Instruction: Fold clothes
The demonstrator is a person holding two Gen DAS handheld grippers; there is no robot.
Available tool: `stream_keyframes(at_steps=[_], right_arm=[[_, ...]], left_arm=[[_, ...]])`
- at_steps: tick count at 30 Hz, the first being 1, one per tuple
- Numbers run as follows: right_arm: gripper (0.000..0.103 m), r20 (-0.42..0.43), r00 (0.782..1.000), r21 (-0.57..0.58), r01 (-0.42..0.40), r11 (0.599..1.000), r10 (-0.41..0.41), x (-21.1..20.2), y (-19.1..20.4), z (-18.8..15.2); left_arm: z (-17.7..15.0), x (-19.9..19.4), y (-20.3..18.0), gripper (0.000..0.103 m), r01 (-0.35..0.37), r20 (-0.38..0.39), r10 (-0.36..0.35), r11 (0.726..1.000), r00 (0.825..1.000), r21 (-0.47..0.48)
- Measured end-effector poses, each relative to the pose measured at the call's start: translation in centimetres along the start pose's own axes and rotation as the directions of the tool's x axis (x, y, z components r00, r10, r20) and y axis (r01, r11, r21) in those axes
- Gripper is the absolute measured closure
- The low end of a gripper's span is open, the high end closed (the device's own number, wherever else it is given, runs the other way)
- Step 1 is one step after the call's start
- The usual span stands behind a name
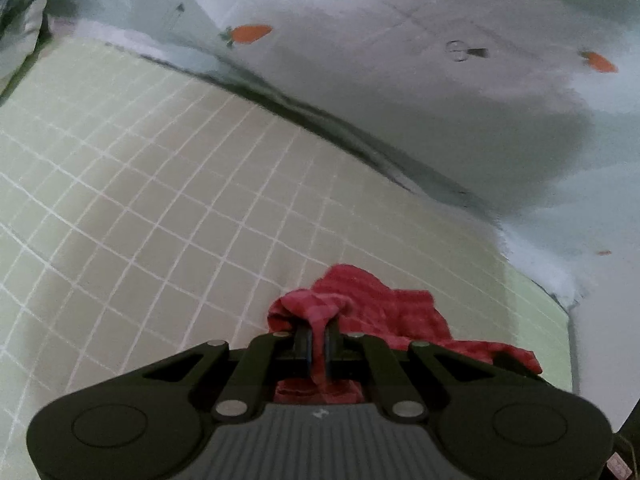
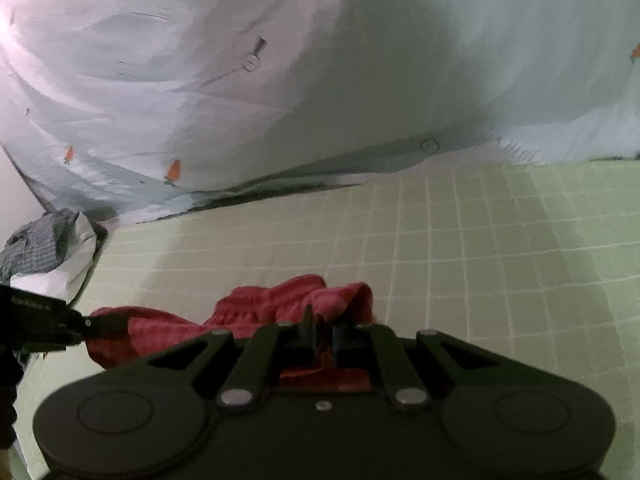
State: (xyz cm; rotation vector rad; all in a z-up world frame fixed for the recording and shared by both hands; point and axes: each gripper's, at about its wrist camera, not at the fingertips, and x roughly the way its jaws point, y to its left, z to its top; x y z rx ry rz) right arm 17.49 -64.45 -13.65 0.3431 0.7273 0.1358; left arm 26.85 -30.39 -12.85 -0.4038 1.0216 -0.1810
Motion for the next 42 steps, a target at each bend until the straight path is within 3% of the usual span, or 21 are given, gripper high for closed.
stream_keyframes(at_steps=[5, 9, 11, 14, 20, 26, 30, 33, 38, 42], right_arm=[[0.093, -0.03, 1.0, 0.052, 0.002, 0.999, 0.0, 3.6, -1.5, 1.0], [0.082, -0.026, 0.999, 0.047, 0.034, 0.998, -0.033, 5.0, -1.8, 1.5], [0.056, -0.025, 0.999, 0.034, 0.049, 0.998, -0.049, 5.3, -1.6, 1.5], [0.03, -0.002, 0.995, 0.02, 0.099, 0.995, -0.099, 4.9, -1.2, 1.4], [0.0, 0.054, 0.989, -0.035, 0.142, 0.989, -0.14, 3.1, -0.3, 0.5], [0.0, 0.039, 0.983, -0.176, 0.185, 0.967, -0.181, 1.7, 1.4, -2.1], [0.0, -0.021, 0.979, -0.208, 0.196, 0.958, -0.205, 1.9, 1.6, -4.0], [0.0, -0.066, 0.975, -0.222, 0.193, 0.956, -0.212, 2.5, 1.5, -4.8], [0.0, -0.087, 0.969, -0.238, 0.205, 0.949, -0.231, 3.9, 0.9, -4.7], [0.0, -0.099, 0.969, -0.249, 0.197, 0.948, -0.227, 5.6, 0.5, -3.7]], left_arm=[[1.5, 3.0, 1.1, 0.09, -0.034, -0.026, 0.034, 0.999, 0.999, -0.019], [2.1, 3.5, 2.1, 0.077, -0.039, 0.001, 0.039, 0.998, 0.999, -0.053], [2.1, 3.0, 2.5, 0.058, -0.046, 0.031, 0.048, 0.997, 0.998, -0.059], [2.1, 2.2, 3.0, 0.04, -0.056, 0.076, 0.061, 0.996, 0.995, -0.067], [0.1, 0.3, 3.2, 0.031, -0.068, 0.102, 0.071, 0.997, 0.992, -0.03], [-3.0, -0.2, 2.2, 0.024, -0.095, 0.057, 0.092, 0.994, 0.994, 0.05], [-5.5, 1.2, 1.5, 0.017, -0.075, -0.059, 0.084, 0.988, 0.995, 0.138], [-6.7, 2.7, 0.6, 0.017, -0.124, -0.094, 0.143, 0.974, 0.985, 0.19], [-6.7, 4.5, -1.0, 0.017, -0.145, -0.08, 0.176, 0.942, 0.981, 0.303], [-5.3, 6.0, -1.5, 0.017, -0.182, -0.054, 0.211, 0.927, 0.976, 0.328]])
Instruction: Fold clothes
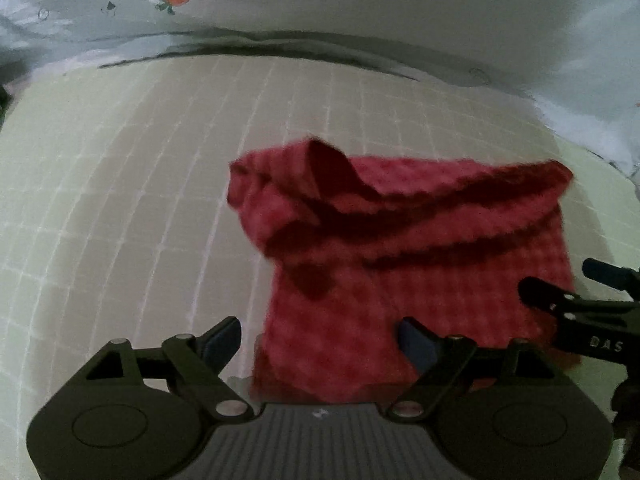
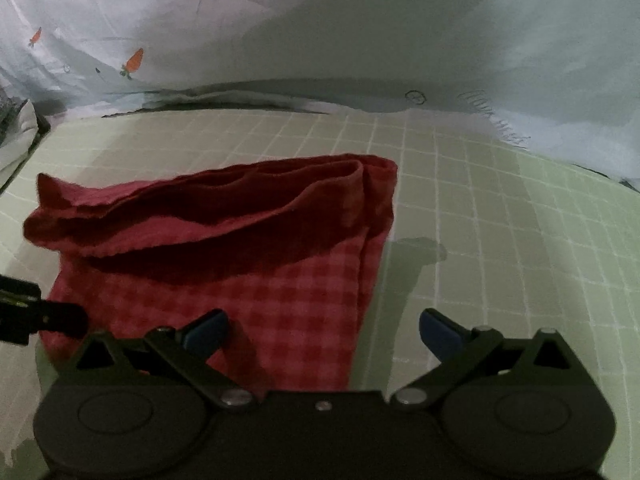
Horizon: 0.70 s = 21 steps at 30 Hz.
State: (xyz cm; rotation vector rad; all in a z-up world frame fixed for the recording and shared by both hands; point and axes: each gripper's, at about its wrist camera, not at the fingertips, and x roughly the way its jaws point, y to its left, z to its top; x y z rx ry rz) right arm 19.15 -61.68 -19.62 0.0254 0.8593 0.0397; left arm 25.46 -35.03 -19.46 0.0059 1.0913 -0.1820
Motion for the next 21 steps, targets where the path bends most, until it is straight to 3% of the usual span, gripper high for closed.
stream_keyframes(at_steps=[6, 10, 14, 17, 20, 21], right_arm=[[0.0, 0.018, 0.999, 0.002, -0.027, 1.0, 0.027, 2.9, -0.9, 3.0], [0.0, 0.06, 0.998, 0.028, -0.01, 1.0, 0.008, 4.9, -1.4, 5.7], [0.0, 0.092, 0.995, 0.07, 0.034, 0.997, -0.041, 5.8, -1.8, 7.4], [0.0, 0.078, 0.997, 0.103, -0.001, 0.995, -0.007, 5.3, -1.8, 6.8], [0.0, 0.054, 0.995, 0.139, -0.095, 0.986, 0.089, 4.8, -1.3, 5.3], [0.0, 0.041, 0.992, 0.147, -0.124, 0.981, 0.119, 4.8, -1.1, 4.7]], left_arm=[[3.8, 2.0, 1.6, 0.017, -0.053, 0.066, 0.053, 0.999, 0.996, 0.001], [6.9, 2.6, 4.2, 0.017, -0.079, 0.117, 0.093, 0.989, 0.989, -0.126], [8.3, 3.0, 6.7, 0.017, -0.084, 0.121, 0.122, 0.956, 0.985, -0.281], [7.3, 2.8, 7.3, 0.017, 0.024, 0.116, 0.011, 0.954, 0.993, -0.297], [5.3, 2.3, 6.7, 0.015, 0.169, 0.099, -0.147, 0.947, 0.984, -0.273], [4.8, 2.4, 6.0, 0.015, 0.176, 0.088, -0.158, 0.951, 0.983, -0.255]])
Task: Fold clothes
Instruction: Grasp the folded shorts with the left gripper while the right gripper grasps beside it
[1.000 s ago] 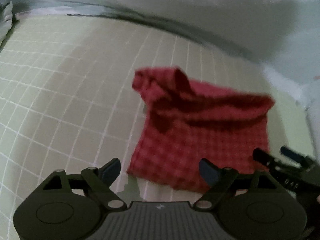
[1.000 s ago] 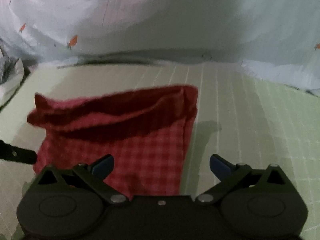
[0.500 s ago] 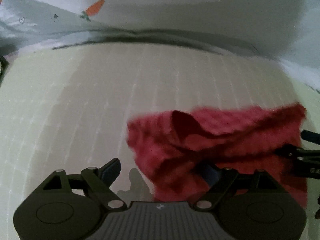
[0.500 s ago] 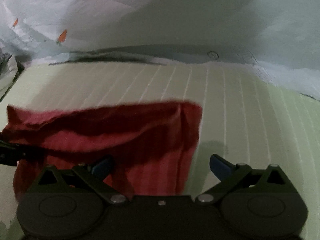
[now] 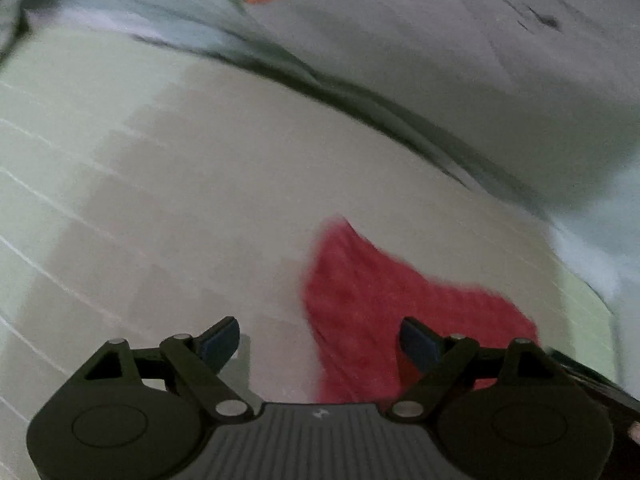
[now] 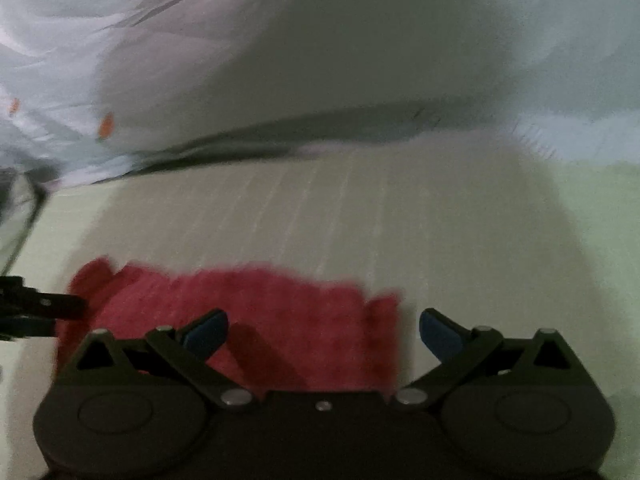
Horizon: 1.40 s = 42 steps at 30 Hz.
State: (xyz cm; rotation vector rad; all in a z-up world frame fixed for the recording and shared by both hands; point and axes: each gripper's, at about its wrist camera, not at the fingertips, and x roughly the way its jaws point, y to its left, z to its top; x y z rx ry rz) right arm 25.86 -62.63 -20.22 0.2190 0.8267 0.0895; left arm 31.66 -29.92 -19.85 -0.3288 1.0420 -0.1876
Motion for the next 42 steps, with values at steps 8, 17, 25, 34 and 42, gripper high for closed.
stream_keyframes(at_steps=[8, 17, 25, 34, 42], right_arm=[[0.009, -0.08, 0.991, 0.055, -0.1, 0.993, 0.104, -0.4, 2.1, -3.4], [0.093, -0.06, 0.963, 0.061, -0.26, 0.964, 0.264, -6.9, 5.4, -5.2], [0.094, 0.016, 0.959, 0.002, -0.285, 0.959, 0.285, -15.7, 8.4, -10.1], [0.093, 0.018, 0.968, 0.069, -0.25, 0.966, 0.25, -20.5, 10.7, -17.6], [0.093, 0.011, 0.992, 0.13, -0.127, 0.983, 0.127, -24.1, 12.3, -21.6]], left_arm=[[-4.3, 0.9, -4.2, 0.03, 0.018, -0.063, -0.008, 0.987, 0.998, 0.159], [-7.5, -5.5, -5.8, 0.095, 0.118, -0.081, -0.105, 0.976, 0.991, 0.184], [-14.2, -14.5, -5.7, 0.094, 0.101, 0.005, -0.104, 0.973, 0.995, 0.206], [-19.9, -18.4, -3.3, 0.094, 0.119, -0.045, -0.111, 0.957, 0.993, 0.263], [-22.9, -20.1, -3.3, 0.094, 0.197, -0.131, -0.164, 0.934, 0.978, 0.299]])
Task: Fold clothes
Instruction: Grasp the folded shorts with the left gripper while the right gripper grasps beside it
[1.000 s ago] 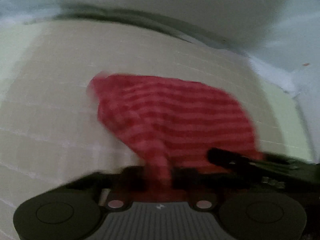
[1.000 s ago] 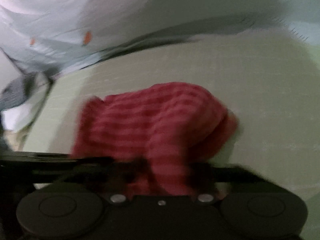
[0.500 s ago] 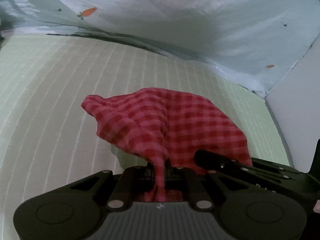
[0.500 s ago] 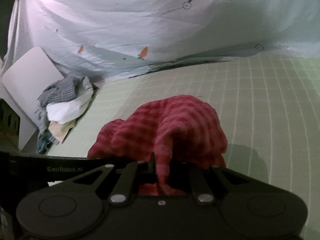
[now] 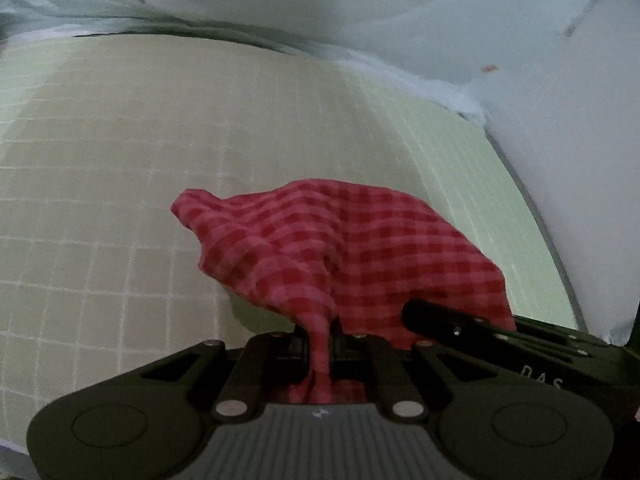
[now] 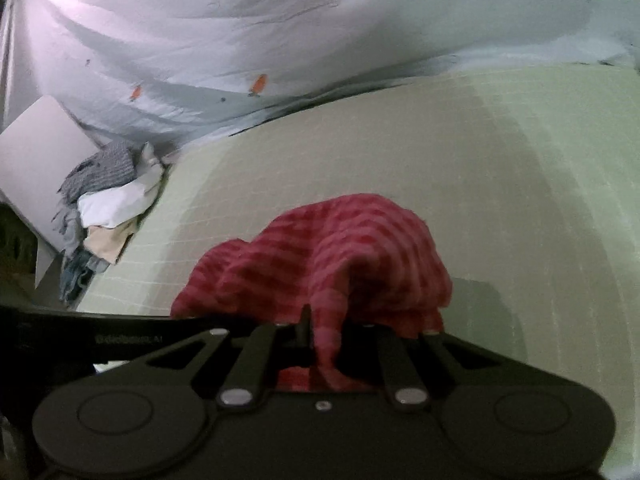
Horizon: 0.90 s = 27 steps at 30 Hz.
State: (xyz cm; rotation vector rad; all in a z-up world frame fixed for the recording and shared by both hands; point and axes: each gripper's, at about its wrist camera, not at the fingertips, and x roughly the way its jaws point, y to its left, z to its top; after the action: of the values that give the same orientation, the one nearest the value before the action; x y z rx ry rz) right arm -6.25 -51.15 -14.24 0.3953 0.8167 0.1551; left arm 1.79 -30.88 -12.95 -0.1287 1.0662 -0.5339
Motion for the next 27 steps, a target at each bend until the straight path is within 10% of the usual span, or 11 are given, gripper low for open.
stream_keyframes(at_steps=[15, 27], right_arm=[[0.094, 0.057, 0.996, 0.062, 0.064, 0.996, -0.068, -3.5, -7.7, 0.7], [0.094, 0.161, 0.979, 0.267, 0.081, 0.96, -0.128, -7.0, -30.6, 9.5]], left_arm=[[1.7, 4.7, -8.2, 0.094, 0.016, 0.004, -0.016, 0.998, 1.0, 0.056], [7.2, 18.6, -27.9, 0.093, -0.015, 0.01, 0.014, 0.992, 1.0, 0.125]])
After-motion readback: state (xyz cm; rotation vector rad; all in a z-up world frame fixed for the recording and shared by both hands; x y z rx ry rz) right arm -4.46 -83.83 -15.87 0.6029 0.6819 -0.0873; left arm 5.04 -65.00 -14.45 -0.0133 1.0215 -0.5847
